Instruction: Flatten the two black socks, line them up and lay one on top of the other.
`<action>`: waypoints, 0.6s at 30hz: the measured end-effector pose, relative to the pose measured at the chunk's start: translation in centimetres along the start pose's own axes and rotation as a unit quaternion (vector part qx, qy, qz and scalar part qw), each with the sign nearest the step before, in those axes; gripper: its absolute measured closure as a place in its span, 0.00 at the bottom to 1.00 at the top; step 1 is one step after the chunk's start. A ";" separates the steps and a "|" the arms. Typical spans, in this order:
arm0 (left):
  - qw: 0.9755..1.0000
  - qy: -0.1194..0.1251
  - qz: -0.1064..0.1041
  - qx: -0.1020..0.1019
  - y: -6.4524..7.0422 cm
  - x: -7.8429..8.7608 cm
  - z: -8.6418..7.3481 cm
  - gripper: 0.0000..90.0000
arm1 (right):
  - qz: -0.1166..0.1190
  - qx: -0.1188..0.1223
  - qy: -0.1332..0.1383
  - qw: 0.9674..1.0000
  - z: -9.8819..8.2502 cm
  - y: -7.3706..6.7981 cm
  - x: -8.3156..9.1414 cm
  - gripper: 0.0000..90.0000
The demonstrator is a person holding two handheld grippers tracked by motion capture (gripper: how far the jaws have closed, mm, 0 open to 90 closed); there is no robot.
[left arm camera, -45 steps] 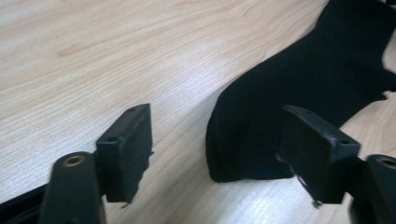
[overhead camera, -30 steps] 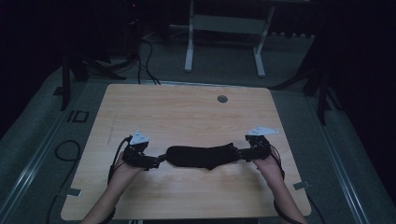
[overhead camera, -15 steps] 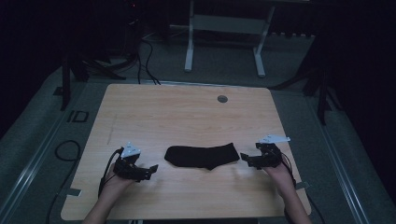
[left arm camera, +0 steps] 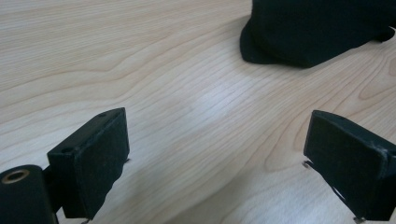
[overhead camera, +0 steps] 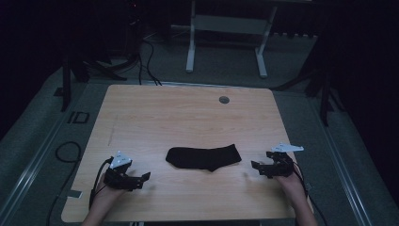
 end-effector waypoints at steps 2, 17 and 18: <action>1.000 0.002 0.009 0.003 -0.3 0.5 -0.3 0.08 | 0.000 -0.007 0.000 1.000 -0.4 0.1 0.3 0.16; 0.999 0.020 0.027 0.031 -1.9 3.1 -3.0 0.08 | -0.028 -0.048 0.010 0.998 -3.2 1.8 3.5 0.16; 0.999 0.021 0.030 0.033 -2.0 3.2 -3.2 0.08 | -0.030 -0.051 0.011 0.998 -3.4 1.9 3.7 0.16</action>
Point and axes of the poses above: each handheld gripper's, and its own axes: x roughly backward along the jaws, z roughly out of its top, y roughly to its right, the point moved 1 cm from there along -x, roughly forward along the jaws, and after that the axes turned 4 degrees about x, right-handed, at the moved point
